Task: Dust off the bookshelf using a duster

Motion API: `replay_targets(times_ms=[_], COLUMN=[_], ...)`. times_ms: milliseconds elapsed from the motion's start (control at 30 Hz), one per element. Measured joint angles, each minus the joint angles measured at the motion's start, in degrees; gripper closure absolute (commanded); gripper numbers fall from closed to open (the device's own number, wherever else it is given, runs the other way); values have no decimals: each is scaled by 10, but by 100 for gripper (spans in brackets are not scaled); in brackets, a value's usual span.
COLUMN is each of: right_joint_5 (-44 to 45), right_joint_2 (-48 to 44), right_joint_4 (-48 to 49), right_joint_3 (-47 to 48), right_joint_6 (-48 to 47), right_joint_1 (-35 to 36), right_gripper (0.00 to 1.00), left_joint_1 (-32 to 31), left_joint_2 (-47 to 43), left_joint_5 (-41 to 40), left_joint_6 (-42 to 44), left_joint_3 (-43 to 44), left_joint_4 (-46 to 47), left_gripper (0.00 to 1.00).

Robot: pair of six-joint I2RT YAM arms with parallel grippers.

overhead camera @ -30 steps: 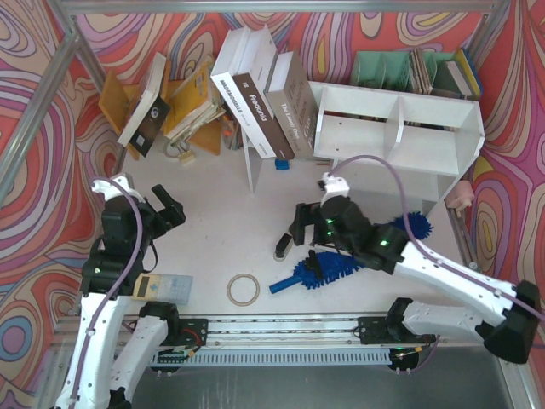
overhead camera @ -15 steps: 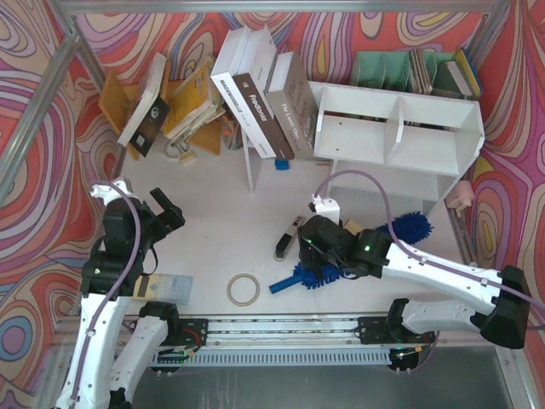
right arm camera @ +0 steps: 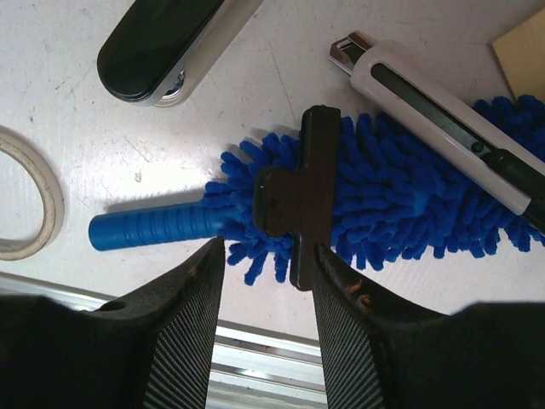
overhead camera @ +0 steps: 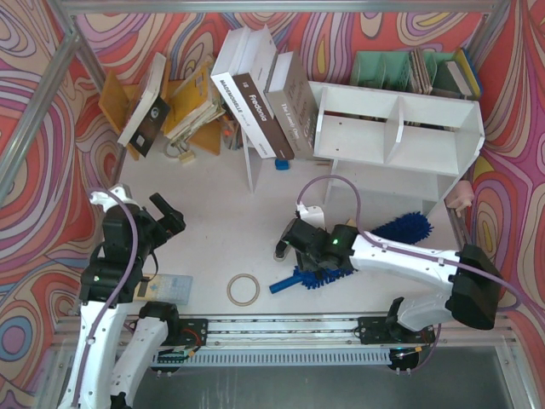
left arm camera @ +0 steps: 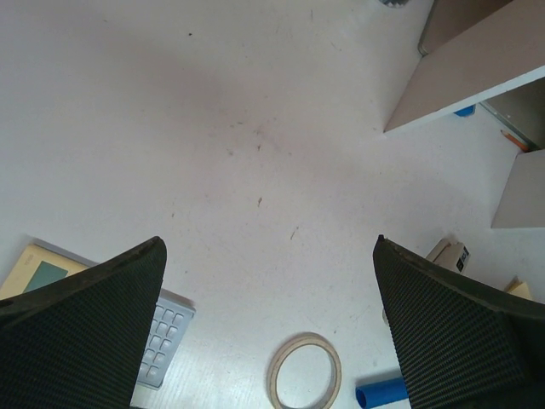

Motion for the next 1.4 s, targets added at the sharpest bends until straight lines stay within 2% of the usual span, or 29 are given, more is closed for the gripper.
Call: replay_targets(times_ms=[667, 1400], right_joint_5=[29, 45], right_joint_2=[91, 142], right_joint_4=[-15, -32], right_joint_3=[61, 73], right_joint_6=[0, 0], right_joint_1=[0, 1], right_gripper=[60, 70], left_joint_1=[0, 0], left_joint_2=[-13, -13], left_joint_5=[15, 12], left_joint_6=[-13, -17], left_joint_3=[-14, -14], left_joint_4=[-8, -8], left_gripper=[2, 2])
